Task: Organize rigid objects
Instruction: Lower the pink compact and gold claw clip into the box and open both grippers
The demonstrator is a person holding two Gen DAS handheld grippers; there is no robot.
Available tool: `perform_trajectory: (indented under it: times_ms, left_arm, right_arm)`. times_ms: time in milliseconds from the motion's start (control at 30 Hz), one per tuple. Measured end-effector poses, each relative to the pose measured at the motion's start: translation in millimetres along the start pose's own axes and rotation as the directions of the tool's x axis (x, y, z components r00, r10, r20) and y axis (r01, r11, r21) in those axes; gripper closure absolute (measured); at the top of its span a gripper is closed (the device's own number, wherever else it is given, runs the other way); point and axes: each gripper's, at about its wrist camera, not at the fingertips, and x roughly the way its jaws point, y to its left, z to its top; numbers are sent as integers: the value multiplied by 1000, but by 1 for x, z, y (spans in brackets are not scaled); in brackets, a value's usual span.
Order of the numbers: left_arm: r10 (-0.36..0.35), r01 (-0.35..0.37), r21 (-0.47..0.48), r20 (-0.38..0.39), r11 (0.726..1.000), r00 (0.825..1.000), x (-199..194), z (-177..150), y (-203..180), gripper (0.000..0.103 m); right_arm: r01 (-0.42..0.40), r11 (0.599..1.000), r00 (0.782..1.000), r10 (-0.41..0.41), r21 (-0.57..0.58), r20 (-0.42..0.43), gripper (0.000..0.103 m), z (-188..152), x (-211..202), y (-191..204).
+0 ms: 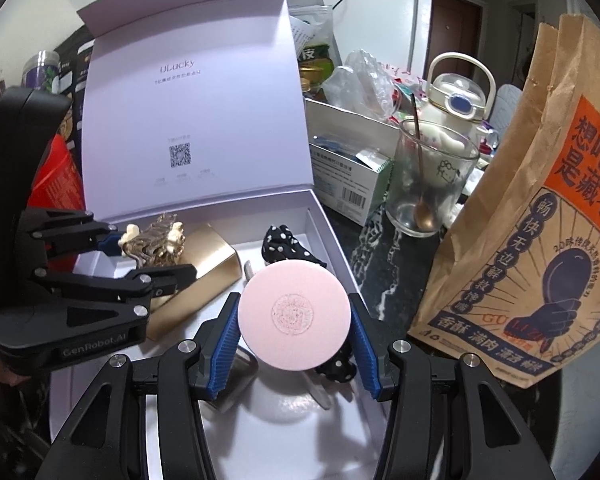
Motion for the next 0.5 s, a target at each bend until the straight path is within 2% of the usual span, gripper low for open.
perform_trajectory:
  times_ms: [200,500]
  left_arm:
    - [-32,32,-3,-6,999,999,-4,-3,-1,66]
    - [17,-16,-8,16,1000,1000,-21,-4,-4,64]
  right_arm:
    - [14,1000,1000,-14,8,-4,51,-2,-5,-2]
    - [46,999,998,-45,-16,36,46,0,-30,4]
